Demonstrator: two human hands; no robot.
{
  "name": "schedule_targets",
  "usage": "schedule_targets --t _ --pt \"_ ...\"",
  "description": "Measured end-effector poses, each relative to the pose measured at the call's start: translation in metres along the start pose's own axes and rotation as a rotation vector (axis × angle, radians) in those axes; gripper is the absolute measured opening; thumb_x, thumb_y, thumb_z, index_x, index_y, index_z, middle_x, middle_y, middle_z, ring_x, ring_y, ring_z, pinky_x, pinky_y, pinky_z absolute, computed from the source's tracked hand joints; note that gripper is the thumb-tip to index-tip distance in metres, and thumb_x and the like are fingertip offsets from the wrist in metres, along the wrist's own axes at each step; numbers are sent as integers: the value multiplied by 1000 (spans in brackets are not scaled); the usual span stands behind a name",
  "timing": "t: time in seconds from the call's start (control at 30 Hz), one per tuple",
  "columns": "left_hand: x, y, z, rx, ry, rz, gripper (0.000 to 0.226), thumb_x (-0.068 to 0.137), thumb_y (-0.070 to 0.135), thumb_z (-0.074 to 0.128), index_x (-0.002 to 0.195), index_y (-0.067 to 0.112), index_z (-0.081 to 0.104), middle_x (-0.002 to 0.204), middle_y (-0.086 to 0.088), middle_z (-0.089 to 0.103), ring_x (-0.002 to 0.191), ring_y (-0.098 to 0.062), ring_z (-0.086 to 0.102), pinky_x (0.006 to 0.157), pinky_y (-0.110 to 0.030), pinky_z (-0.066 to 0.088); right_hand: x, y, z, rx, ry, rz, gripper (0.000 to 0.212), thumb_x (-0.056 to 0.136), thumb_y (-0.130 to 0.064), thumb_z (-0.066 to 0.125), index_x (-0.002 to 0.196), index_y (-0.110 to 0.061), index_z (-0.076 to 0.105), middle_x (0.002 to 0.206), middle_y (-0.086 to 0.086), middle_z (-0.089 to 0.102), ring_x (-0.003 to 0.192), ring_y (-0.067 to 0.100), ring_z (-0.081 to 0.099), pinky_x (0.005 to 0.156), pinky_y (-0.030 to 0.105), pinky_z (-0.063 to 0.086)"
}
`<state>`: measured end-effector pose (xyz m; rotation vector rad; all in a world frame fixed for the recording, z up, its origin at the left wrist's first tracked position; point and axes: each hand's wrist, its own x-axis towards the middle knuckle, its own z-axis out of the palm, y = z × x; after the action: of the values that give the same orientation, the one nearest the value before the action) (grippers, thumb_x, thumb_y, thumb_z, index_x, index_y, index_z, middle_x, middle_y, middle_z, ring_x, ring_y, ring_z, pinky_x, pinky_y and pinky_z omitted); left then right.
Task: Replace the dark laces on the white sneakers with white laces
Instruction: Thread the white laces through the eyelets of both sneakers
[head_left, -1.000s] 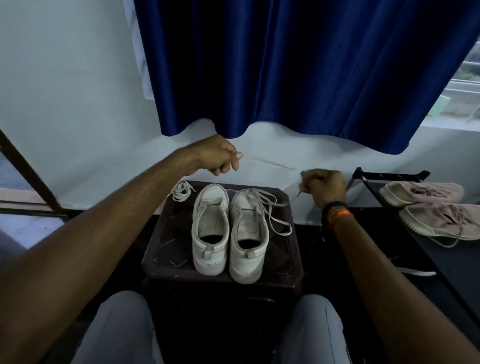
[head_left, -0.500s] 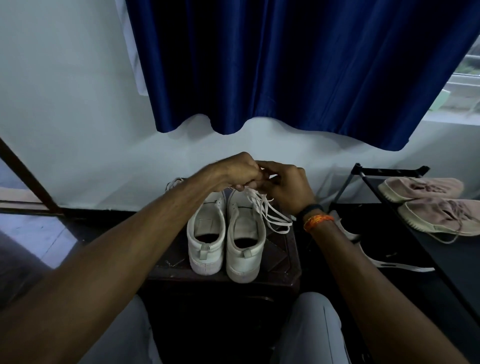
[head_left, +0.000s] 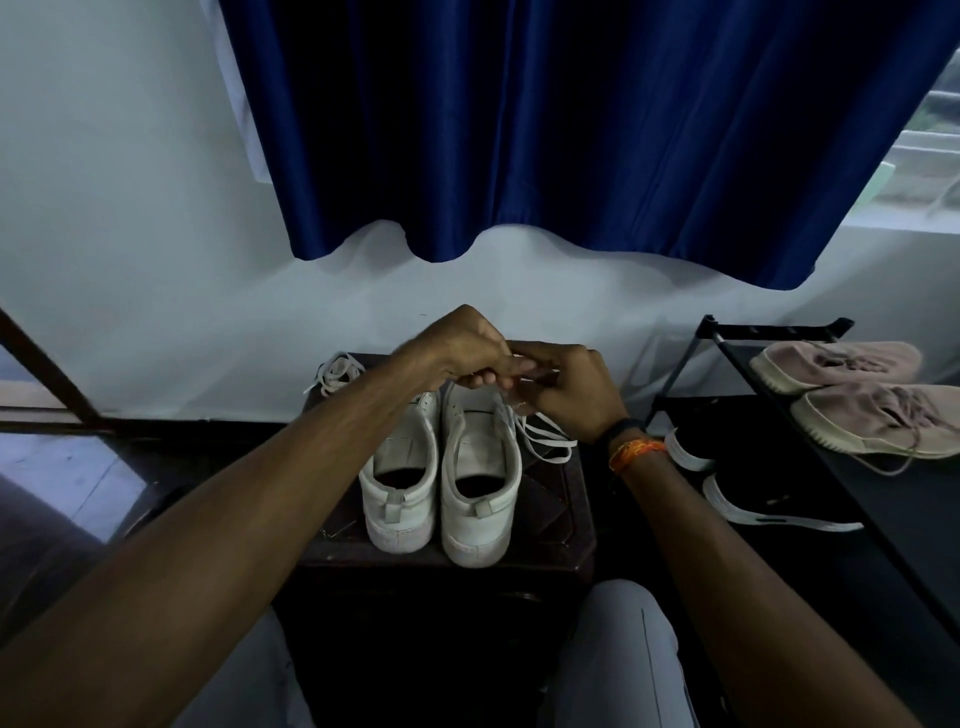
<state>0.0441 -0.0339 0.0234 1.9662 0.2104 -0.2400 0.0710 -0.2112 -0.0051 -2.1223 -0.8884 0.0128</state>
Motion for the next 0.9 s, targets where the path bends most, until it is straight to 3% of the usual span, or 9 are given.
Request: schedule_targets --t 0.13,0.23,0.3,0.37,0.47,0.57,0.67,0.77,0.9 --pt "1 -1 -4 23 -7 50 39 77 37 85 83 0 75 76 -11 76 55 -7 56 53 -16 45 0 11 5 110 75 43 17 88 -12 76 103 -18 79 80 -10 76 73 3 73 69 18 57" --pt "5 -9 -7 86 22 40 51 87 56 70 94 5 76 83 -5 78 70 -10 65 69 -24 53 -2 23 6 156 135 132 11 93 -15 70 98 -12 80 75 -2 76 66 9 74 67 22 59" --pt "11 -17 -6 227 45 47 38 96 49 61 99 14 75 87 -1 77 83 -14 69 83 -33 55 -4 29 7 194 106 181 14 96 -16 67 101 -12 79 72 3 75 64 15 74 67 30 62" --pt "12 -22 -4 469 -9 54 18 94 27 64 111 23 71 94 3 72 95 -19 67 89 -35 53 -7 31 10 197 52 205 17 99 -15 63 107 -16 78 68 7 73 60 20 72 64 34 63" --pt "13 -26 1 709 -108 94 44 85 4 60 121 27 69 92 7 67 98 -19 65 89 -37 55 -12 32 14 129 15 225 17 99 -10 61 101 -21 74 62 7 71 55 25 70 58 33 61" --pt "18 -29 2 708 -32 186 22 79 4 74 93 20 79 77 17 65 85 -11 66 79 -27 54 -15 36 17 91 6 273 13 97 -9 60 94 -13 72 61 5 71 52 24 69 53 34 60" --pt "24 -32 5 735 21 245 10 78 7 77 78 16 77 76 11 67 80 -9 65 71 -23 49 -16 36 18 40 32 261 15 94 -8 60 91 -13 75 63 -7 71 52 17 70 54 32 60" --pt "27 -35 10 764 77 294 13 82 2 70 82 15 71 85 9 63 86 -13 63 74 -31 51 -17 36 18 23 42 281 15 92 -10 64 90 -12 79 74 -5 75 53 12 70 56 27 60" --pt "34 -37 14 824 48 322 17 87 8 73 100 19 74 97 6 54 91 -13 54 77 -28 44 -21 39 21 -10 35 226 14 88 -7 68 87 -14 80 89 -16 70 65 16 72 67 35 62"
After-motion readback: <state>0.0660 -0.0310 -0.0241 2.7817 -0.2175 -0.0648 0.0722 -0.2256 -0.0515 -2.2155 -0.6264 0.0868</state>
